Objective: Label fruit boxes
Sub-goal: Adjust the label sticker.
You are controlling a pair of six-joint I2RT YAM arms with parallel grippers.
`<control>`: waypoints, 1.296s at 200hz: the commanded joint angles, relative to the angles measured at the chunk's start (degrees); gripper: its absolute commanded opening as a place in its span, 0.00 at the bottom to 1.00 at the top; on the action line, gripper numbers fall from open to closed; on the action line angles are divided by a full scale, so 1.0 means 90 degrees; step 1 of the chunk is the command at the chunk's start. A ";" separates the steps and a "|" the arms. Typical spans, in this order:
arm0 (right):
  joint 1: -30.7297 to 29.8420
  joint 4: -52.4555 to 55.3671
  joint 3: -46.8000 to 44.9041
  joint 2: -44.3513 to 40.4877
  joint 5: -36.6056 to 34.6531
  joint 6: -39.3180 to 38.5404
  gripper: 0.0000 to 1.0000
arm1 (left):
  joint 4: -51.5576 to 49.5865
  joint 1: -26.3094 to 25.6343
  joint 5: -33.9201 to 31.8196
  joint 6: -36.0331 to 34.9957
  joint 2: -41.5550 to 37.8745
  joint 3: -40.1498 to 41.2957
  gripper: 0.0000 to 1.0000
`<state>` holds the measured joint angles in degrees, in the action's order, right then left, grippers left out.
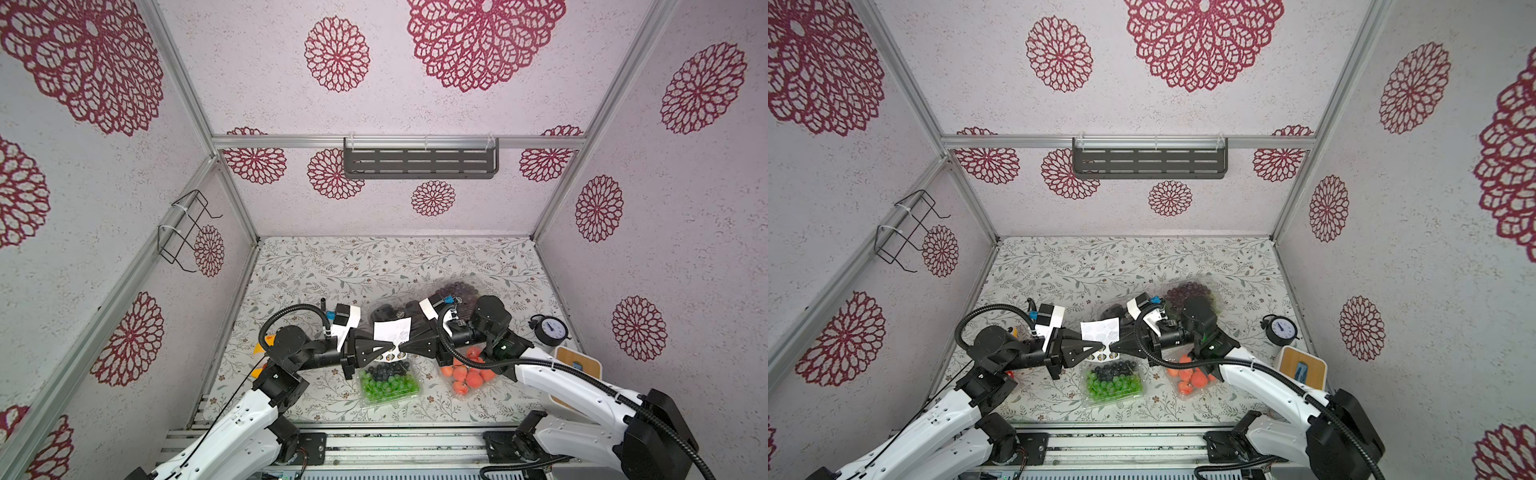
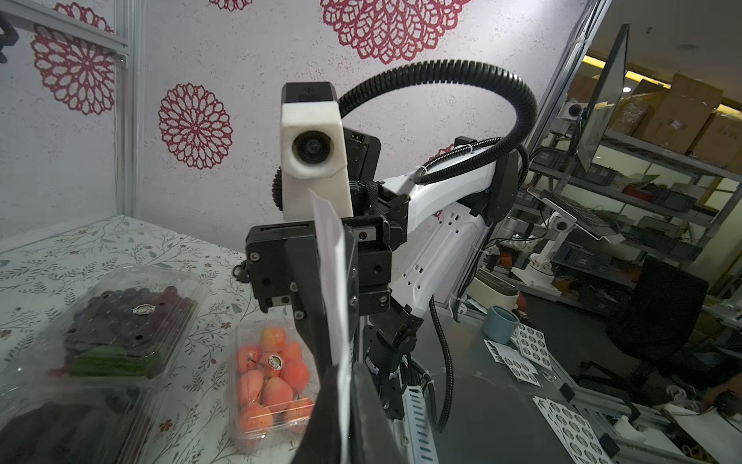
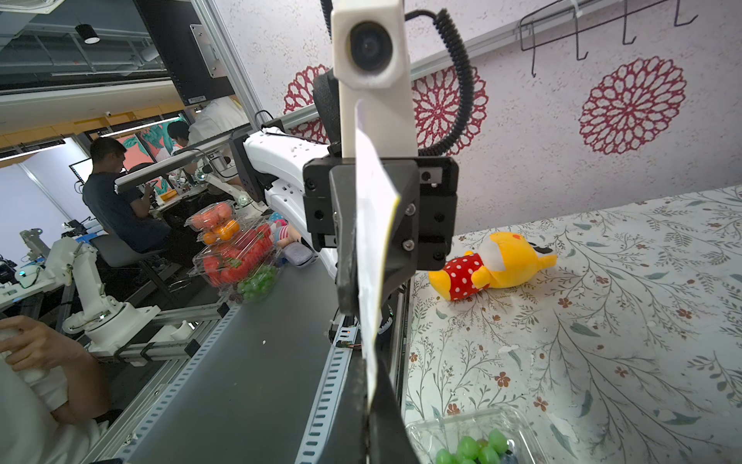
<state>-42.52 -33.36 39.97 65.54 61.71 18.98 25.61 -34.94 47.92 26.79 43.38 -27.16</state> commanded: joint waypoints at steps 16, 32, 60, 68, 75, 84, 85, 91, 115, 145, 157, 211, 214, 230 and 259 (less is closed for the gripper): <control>0.0057 0.0006 0.0300 -0.0037 0.0039 -0.0228 0.00 | -0.0278 0.0033 -0.0001 -0.0217 -0.0005 0.0038 0.16; 0.0057 0.0052 0.0334 0.0001 0.0073 -0.0209 0.00 | -0.0342 0.0035 0.0002 -0.0289 0.0072 0.0001 0.14; 0.0067 0.0136 0.0349 -0.0007 0.0087 -0.0254 0.00 | -0.0357 0.0034 0.0006 -0.0330 0.0162 -0.0020 0.09; 0.0067 0.0172 0.0353 -0.0007 0.0115 -0.0265 0.00 | -0.0365 0.0051 -0.0012 -0.0334 0.0161 -0.0020 0.04; 0.0067 0.0226 0.0345 -0.0029 0.0132 -0.0315 0.00 | -0.0358 0.0053 -0.0005 -0.0332 0.0170 -0.0029 0.02; 0.0067 0.0238 0.0332 -0.0035 0.0159 -0.0349 0.00 | -0.0260 0.0054 0.0017 -0.0295 0.0180 -0.0020 0.01; 0.0067 0.0239 0.0333 -0.0035 0.0162 -0.0355 0.00 | -0.0254 0.0059 0.0017 -0.0283 0.0180 -0.0015 0.01; 0.0067 0.0294 0.0334 -0.0033 0.0187 -0.0385 0.00 | -0.0168 0.0054 0.0031 -0.0253 0.0196 0.0004 0.02; 0.0067 0.0491 0.0347 -0.0035 0.0213 -0.0524 0.00 | -0.0092 0.0057 0.0038 -0.0233 0.0198 0.0027 0.09; 0.0067 0.0572 0.0347 -0.0094 0.0145 -0.0576 0.00 | -0.0040 0.0065 0.0104 -0.0193 0.0224 0.0010 0.01; 0.0076 0.0563 0.0346 -0.0126 0.0128 -0.0552 0.00 | -0.0046 0.0066 0.0122 -0.0169 0.0268 -0.0009 0.00; 0.0101 0.0236 0.0273 -0.0189 0.0146 -0.0388 0.03 | 0.0172 0.0073 0.0334 -0.0055 0.0367 0.0000 0.00; 0.0101 0.0168 0.0260 -0.0187 0.0178 -0.0357 0.02 | 0.0232 0.0073 0.0378 -0.0034 0.0380 0.0000 0.00; 0.0097 -0.0102 0.0212 -0.0162 0.0310 -0.0208 0.00 | 0.0365 0.0073 0.0528 0.0019 0.0484 -0.0014 0.00; 0.0105 -0.0206 0.0188 -0.0134 0.0320 -0.0212 0.00 | 0.0607 0.0078 0.0808 0.0119 0.0793 -0.0068 0.00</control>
<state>-41.76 -29.67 41.23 65.52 62.87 16.56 28.56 -34.57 51.72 26.87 48.23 -27.18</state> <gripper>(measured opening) 0.045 0.040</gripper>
